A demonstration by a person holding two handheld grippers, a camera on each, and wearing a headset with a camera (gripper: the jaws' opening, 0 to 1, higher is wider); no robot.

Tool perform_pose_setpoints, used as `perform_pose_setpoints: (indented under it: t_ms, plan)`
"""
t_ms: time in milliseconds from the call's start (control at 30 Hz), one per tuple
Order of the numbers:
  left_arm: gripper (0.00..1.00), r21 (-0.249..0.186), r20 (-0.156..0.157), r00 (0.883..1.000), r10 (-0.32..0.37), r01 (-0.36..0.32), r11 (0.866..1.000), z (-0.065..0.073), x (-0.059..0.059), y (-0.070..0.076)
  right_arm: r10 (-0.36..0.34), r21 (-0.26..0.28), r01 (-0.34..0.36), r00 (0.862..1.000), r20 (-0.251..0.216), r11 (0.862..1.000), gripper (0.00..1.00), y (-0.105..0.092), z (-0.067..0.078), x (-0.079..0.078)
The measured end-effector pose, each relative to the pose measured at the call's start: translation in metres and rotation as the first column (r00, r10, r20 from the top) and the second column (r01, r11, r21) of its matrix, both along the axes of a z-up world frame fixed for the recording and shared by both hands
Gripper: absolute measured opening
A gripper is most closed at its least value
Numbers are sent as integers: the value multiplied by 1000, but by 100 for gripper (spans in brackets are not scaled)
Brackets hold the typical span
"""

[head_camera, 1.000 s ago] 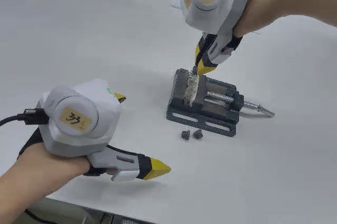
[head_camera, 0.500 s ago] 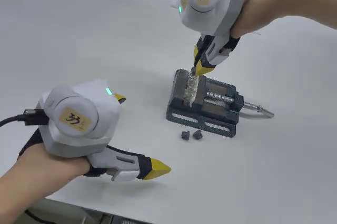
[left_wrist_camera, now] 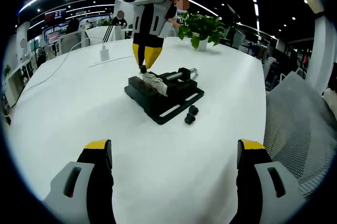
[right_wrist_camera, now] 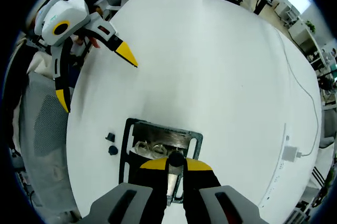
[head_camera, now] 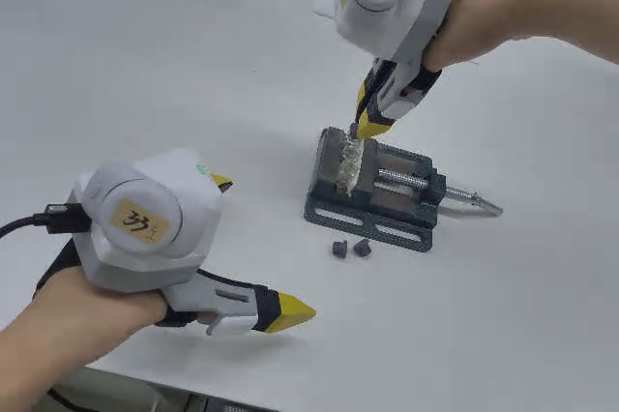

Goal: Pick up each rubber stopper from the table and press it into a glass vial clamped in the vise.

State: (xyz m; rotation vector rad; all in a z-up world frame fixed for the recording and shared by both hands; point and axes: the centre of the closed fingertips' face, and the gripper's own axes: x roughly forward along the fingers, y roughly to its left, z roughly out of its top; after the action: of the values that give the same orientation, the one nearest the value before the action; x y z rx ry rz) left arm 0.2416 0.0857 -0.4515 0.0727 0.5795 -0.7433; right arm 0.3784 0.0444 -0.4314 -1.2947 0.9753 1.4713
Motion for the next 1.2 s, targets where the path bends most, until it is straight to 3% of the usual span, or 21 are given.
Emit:
perform_pose_setpoints:
  t_ms: [200, 333, 833, 1200]
  plan:
    - [99, 2, -2, 1000, -4, 4, 1000, -1, 0, -1, -64, 28, 64, 998, -7, 998, 5, 1, 1, 0]
    - [99, -5, -1, 1000, -3, 3, 1000, 0, 1, -3, -63, 33, 64, 998, -5, 997, 5, 0, 1, -1]
    - [99, -5, 0, 1000, -9, 9, 1000, 0, 1, -6, -207, 126, 210, 978, -35, 970, 4, 0, 0, -2]
    - [98, -4, -5, 1000, -9, 9, 1000, 0, 2, -5, -181, 94, 182, 983, -25, 979, 5, 1, 0, -2]
